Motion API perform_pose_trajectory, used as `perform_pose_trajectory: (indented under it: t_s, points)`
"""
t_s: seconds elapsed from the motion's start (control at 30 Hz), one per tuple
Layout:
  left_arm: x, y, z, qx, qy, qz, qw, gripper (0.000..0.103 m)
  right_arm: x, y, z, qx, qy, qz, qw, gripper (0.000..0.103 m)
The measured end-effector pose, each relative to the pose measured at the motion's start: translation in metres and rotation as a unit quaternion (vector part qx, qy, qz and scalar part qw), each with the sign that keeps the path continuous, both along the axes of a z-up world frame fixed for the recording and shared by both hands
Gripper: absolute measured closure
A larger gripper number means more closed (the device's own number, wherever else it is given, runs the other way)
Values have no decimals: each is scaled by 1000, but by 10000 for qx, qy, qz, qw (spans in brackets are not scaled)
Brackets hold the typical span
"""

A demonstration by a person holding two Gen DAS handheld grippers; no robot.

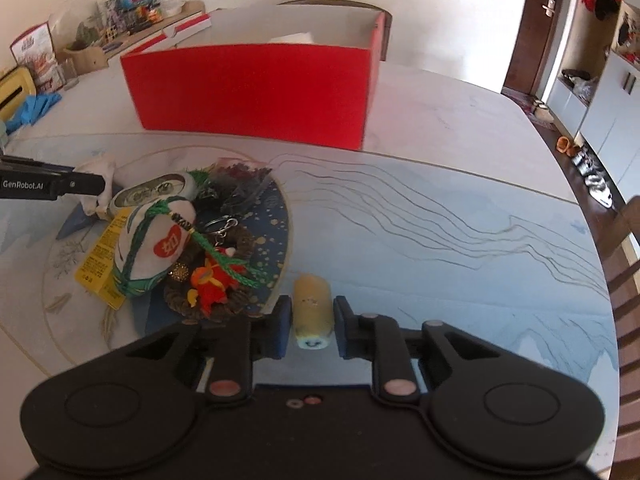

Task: Organize objects
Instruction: 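Grasp the white plush keychain with the left tool while the right grasps the cream tube, then carry the white plush with the left tool while the right carries the cream tube into the box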

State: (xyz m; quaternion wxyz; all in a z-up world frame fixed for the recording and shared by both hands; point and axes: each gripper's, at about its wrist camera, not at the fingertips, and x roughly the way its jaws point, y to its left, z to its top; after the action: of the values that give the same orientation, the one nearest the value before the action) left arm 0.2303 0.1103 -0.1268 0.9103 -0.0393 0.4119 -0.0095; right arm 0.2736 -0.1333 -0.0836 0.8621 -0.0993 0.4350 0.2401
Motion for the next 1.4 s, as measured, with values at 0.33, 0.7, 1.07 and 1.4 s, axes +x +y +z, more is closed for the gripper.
perform_pose_trajectory:
  t_s: [0.33, 0.7, 1.07, 1.4]
  points:
    - [-11, 5, 27, -222, -128, 6, 9997, 66, -13, -14, 29, 274, -167, -6, 9995, 83]
    - [-22, -2, 65, -441, -240, -248, 9984, 66, -23, -7, 67, 579, -395, 181, 9974, 83]
    - [-5, -5, 111, -496, -360, -491, 9969, 66, -10, 16, 120, 762, -763, 373, 9935, 83]
    - [33, -3, 140, -330, -524, -639, 9960, 66, 23, 41, 150, 831, -1063, 406, 9900, 83]
